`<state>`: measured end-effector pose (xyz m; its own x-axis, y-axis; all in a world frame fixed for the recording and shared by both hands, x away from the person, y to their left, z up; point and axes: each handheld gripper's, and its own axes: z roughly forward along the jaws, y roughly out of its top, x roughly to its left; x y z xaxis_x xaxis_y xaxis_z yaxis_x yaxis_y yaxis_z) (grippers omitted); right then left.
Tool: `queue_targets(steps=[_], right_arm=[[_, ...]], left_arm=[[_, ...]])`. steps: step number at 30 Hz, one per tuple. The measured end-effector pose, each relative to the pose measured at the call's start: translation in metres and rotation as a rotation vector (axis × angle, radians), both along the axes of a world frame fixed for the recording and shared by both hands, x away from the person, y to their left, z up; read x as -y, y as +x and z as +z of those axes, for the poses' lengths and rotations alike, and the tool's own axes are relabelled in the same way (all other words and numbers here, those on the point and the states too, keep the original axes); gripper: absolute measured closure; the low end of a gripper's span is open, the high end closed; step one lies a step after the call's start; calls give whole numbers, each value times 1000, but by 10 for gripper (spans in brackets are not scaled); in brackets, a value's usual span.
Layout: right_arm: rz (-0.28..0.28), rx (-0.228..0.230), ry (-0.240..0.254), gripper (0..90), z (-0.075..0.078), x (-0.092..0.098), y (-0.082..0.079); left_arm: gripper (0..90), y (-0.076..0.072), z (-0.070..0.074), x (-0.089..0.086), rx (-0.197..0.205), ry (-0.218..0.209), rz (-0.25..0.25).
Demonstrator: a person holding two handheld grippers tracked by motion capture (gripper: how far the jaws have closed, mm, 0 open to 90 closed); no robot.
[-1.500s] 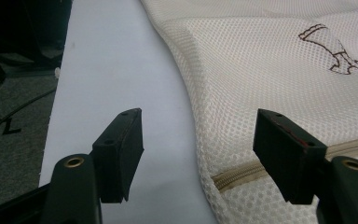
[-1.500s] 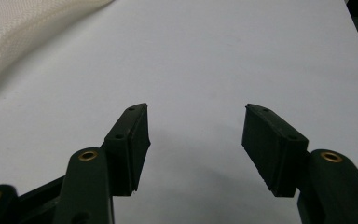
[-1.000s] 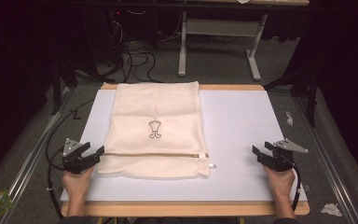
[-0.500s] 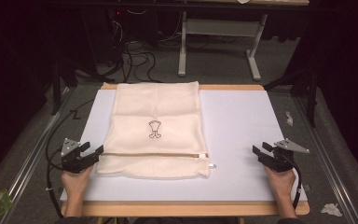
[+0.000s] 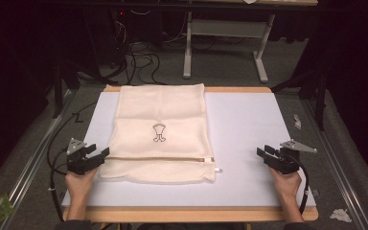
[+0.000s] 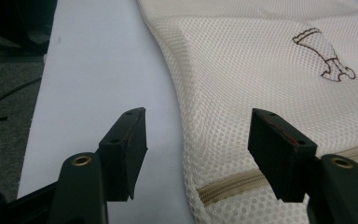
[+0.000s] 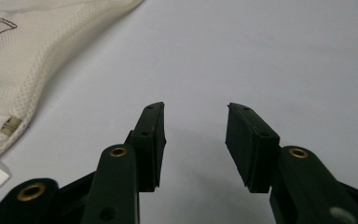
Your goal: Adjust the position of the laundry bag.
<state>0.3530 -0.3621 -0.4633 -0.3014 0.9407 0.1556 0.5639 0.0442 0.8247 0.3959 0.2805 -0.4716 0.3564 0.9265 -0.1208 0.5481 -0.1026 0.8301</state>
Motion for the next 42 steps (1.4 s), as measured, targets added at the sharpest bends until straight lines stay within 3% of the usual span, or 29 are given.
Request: queue_targets(steps=[2,3,5,7,12,15,18,21,26,30,33,36,40,42], right_arm=[[6,1,-4,577,1,-2,1],[12,-20,-2,574,3,-10,5],[22,-36,-34,573,5,-16,10],[36,-44,-44,571,8,-23,15],[51,-32,-13,560,11,-30,21],[67,-41,-29,555,12,-36,24],[86,-7,-84,589,12,-47,24],[109,-30,-67,597,8,-56,27],[155,-47,-62,607,9,-78,33],[180,-49,-58,611,14,-92,41],[204,-83,-55,608,13,-105,48],[237,-96,-59,607,13,-118,53],[246,-121,-74,602,11,-128,61],[249,-129,-57,598,11,-133,62]], left_arm=[[371,2,1,1,-5,0,1],[366,5,3,2,-25,-15,6],[346,9,5,5,-48,-12,19],[349,10,7,8,-46,-2,14],[340,14,8,11,-73,20,2],[343,15,11,11,-69,18,0],[341,16,9,12,-74,25,-14],[328,19,4,16,-106,38,-19],[333,20,7,17,-93,10,-17],[336,22,5,15,-111,19,-10],[336,22,5,16,-120,38,-16],[337,22,5,16,-104,21,-11],[377,24,3,18,-113,37,0],[388,24,4,18,-97,34,-2]])
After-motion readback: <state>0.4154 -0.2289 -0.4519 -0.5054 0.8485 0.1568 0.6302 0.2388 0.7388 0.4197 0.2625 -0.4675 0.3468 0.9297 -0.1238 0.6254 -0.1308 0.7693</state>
